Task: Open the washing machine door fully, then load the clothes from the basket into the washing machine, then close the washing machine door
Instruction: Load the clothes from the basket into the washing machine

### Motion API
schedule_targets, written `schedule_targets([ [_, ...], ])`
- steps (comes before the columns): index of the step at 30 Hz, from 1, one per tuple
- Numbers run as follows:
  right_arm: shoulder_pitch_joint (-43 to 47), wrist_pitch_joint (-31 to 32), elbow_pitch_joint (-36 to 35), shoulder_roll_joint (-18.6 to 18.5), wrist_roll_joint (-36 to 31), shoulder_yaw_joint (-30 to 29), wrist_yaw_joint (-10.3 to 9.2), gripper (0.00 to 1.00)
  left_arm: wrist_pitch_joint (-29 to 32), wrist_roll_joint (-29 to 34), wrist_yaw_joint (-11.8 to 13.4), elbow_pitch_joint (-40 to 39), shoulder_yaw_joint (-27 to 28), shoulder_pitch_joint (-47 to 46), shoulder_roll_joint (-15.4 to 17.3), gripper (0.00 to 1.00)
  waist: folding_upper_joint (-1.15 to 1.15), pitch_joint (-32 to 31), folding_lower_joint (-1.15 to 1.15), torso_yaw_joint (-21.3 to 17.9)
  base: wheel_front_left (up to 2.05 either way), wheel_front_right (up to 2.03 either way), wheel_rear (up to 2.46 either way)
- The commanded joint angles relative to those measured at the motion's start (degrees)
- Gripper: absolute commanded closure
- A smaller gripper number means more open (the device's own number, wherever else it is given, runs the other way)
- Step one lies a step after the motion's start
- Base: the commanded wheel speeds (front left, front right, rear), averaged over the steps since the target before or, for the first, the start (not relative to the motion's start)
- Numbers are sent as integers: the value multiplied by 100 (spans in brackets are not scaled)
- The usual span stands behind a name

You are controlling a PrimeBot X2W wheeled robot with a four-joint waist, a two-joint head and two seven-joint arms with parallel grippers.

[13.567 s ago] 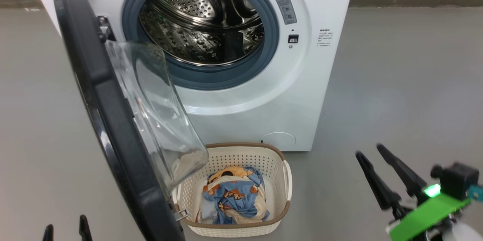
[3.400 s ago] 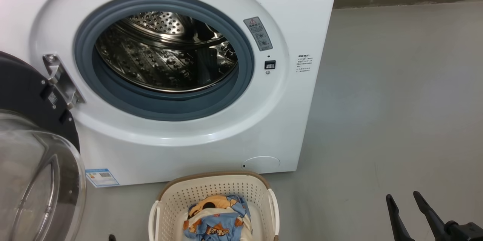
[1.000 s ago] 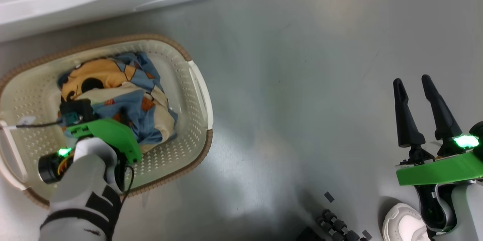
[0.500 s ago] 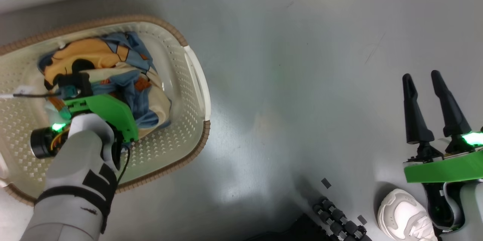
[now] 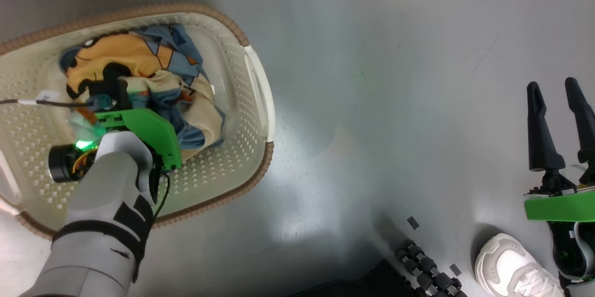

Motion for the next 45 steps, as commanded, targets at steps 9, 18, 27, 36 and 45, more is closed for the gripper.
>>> schedule_targets([
  [9,220,-42,-92,-162,-16,77,9,0,-259,-322,-144,-140,-116,267,61,100,0,-167,0,100,0,0,0],
  [18,176,-42,36,-146,-49,242,9,0,-711,-1084,-331,-788,-531,1267,60,100,0,-1141,0,480,0,0,0],
  [27,491,-42,166,-132,-164,372,9,0,-804,-1439,-63,-2375,-395,2626,59,100,0,-2462,0,923,0,0,0],
  [36,940,-42,309,32,-293,502,9,0,-805,-1039,84,-3757,34,4096,59,100,0,-3515,0,1106,0,0,0],
  [45,1302,-42,392,213,-442,565,9,0,-805,-659,122,-5231,545,5329,59,100,0,-4266,0,1160,0,0,0],
])
